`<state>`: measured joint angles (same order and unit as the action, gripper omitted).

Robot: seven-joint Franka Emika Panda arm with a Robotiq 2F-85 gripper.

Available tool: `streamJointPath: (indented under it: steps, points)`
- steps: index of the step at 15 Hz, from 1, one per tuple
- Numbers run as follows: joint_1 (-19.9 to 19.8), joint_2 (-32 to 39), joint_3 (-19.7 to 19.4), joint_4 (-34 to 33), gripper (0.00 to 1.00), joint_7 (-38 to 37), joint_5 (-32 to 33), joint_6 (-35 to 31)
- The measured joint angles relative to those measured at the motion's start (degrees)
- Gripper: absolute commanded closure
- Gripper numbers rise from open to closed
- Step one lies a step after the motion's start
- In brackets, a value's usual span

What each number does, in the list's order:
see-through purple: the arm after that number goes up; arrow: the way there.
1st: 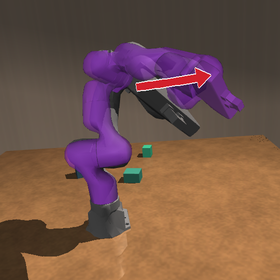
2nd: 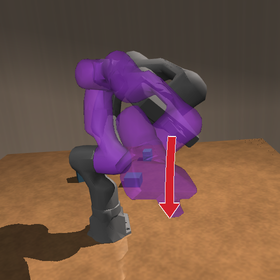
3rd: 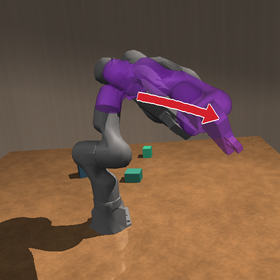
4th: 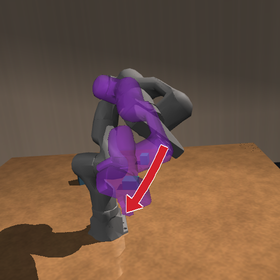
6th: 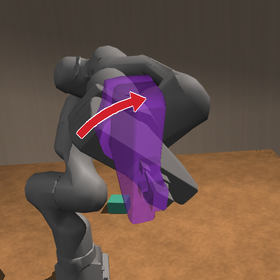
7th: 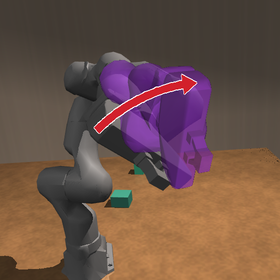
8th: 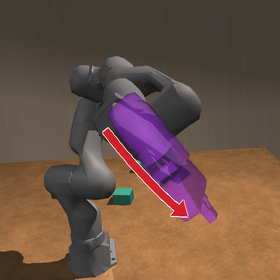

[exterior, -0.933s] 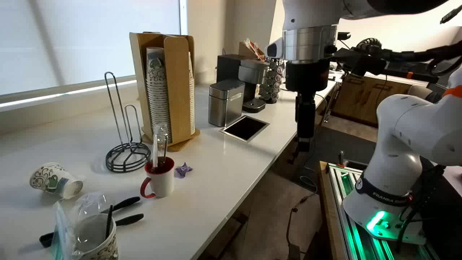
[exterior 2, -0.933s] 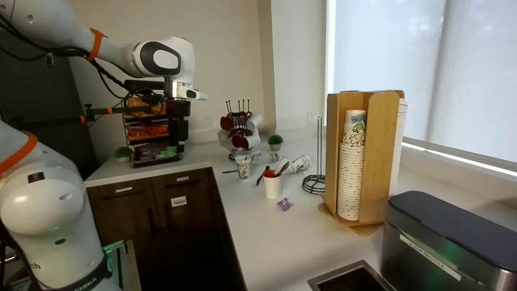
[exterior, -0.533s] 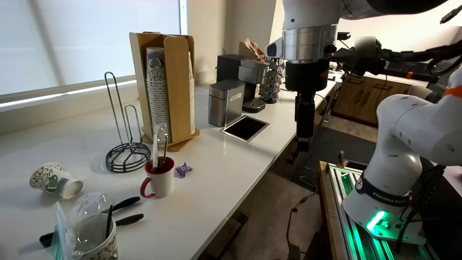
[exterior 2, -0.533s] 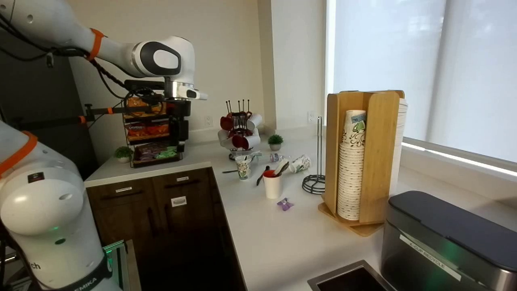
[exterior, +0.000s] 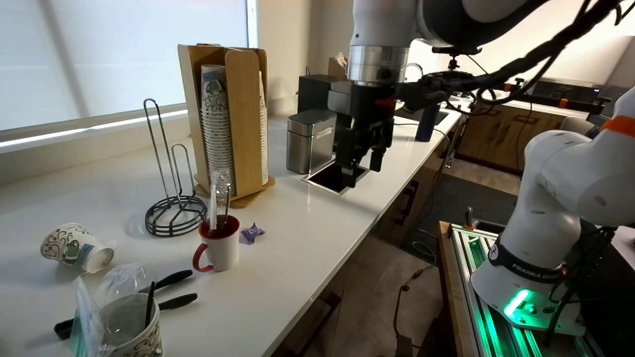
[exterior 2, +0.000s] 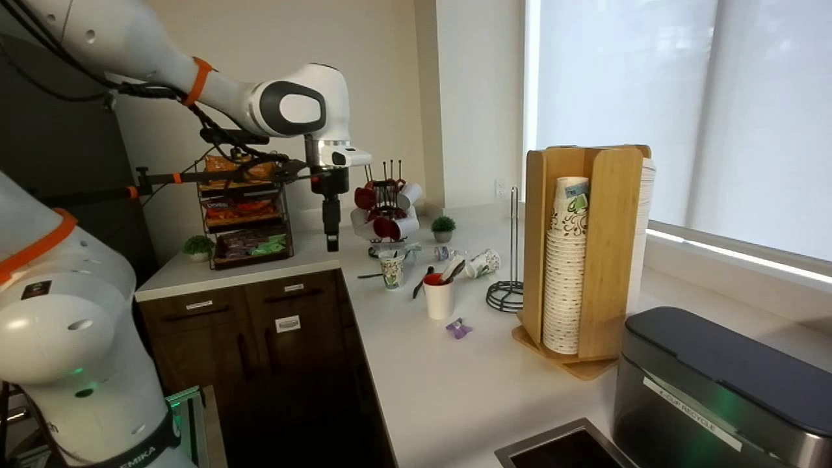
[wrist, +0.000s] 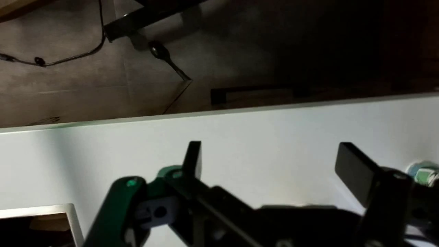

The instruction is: Move the cup to the right

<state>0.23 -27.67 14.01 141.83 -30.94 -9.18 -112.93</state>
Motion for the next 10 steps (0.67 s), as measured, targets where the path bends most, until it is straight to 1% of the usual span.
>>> streamJointPath:
  steps: [2,5,7,10]
  points:
    - [-1.7,4.09,-0.05,-1.56,0.0,-4.7,0.01,-3.65]
    - [-2.77,10.95,-0.06,-5.21,0.0,-13.76,1.29,-8.95]
    - [-2.98,14.84,-0.36,-7.8,0.0,-19.18,2.49,-9.7]
    - [-2.97,17.05,-0.58,-9.55,0.0,-21.06,2.82,-9.71]
